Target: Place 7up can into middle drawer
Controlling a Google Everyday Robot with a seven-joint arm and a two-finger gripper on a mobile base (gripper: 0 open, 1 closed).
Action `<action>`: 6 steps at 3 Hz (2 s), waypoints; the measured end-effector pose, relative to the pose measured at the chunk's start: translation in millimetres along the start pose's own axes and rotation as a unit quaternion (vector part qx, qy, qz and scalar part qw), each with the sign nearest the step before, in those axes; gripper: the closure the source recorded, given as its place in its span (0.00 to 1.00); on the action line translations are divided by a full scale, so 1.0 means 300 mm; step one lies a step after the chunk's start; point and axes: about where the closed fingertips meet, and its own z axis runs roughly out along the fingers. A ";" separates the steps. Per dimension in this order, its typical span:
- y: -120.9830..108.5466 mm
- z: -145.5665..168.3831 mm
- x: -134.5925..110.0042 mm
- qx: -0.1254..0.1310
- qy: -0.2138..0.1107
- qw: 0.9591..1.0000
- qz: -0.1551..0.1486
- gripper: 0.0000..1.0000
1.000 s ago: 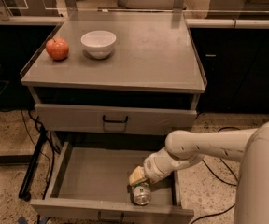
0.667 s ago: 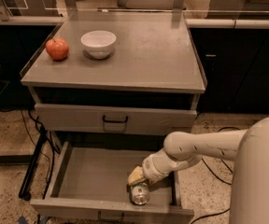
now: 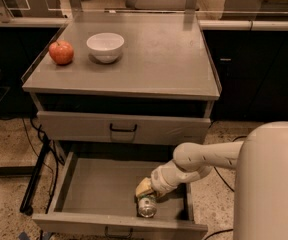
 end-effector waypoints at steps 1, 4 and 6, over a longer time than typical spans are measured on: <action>-0.011 0.022 -0.053 0.000 -0.005 1.000 0.007 1.00; -0.089 0.179 -0.105 0.008 0.006 0.999 0.044 1.00; -0.101 0.190 -0.100 0.008 0.009 0.999 0.052 1.00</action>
Offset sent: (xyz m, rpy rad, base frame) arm 0.0506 0.0137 -0.0405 -0.0039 0.0332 -0.0552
